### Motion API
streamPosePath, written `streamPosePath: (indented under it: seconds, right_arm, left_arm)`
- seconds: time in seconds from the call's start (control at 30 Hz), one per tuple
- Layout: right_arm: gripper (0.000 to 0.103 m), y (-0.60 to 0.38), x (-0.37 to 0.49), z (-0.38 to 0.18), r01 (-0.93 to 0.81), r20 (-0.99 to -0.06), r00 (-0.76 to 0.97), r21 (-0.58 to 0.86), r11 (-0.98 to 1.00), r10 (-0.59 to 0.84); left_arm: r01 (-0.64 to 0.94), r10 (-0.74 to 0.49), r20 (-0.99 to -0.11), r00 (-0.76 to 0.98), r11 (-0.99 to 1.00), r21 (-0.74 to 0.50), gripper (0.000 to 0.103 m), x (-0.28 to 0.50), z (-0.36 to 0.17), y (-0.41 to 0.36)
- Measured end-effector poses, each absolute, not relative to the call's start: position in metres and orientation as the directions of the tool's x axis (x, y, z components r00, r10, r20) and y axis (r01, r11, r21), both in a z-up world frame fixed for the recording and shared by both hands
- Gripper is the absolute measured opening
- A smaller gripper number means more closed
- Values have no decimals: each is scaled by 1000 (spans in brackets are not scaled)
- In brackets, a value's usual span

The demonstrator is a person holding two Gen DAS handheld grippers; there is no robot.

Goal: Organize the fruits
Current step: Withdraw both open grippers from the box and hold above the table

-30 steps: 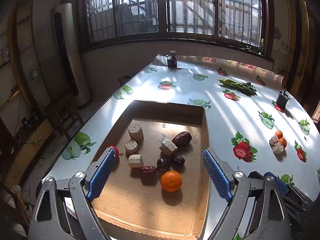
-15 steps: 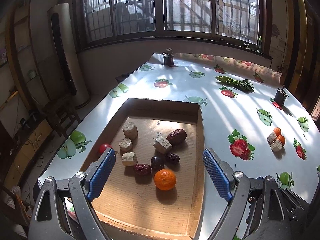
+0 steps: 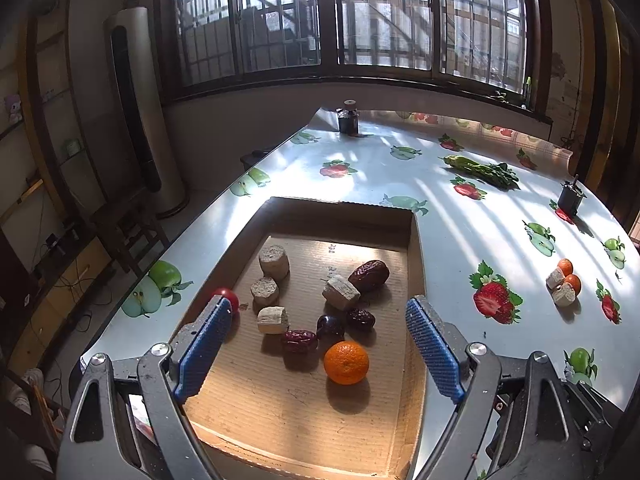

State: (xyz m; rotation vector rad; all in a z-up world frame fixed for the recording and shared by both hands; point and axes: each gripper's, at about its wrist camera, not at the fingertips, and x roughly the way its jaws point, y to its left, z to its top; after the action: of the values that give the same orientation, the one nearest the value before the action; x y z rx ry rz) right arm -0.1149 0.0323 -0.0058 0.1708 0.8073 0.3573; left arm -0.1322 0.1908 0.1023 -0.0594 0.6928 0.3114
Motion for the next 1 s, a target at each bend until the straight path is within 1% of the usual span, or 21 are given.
streamPosePath:
  seconds: [0.87,1.0]
  right_arm:
    - [55,25,-111,-12,-204,-703,623,279,939,344]
    - [55,26,-109,-14,-198,-709,621,272,942,335]
  left_arm:
    - [-256,225,-649,727,966,48,88,-132,101,182]
    - [-243,201,-652,731,970,26,89,-133,101,184]
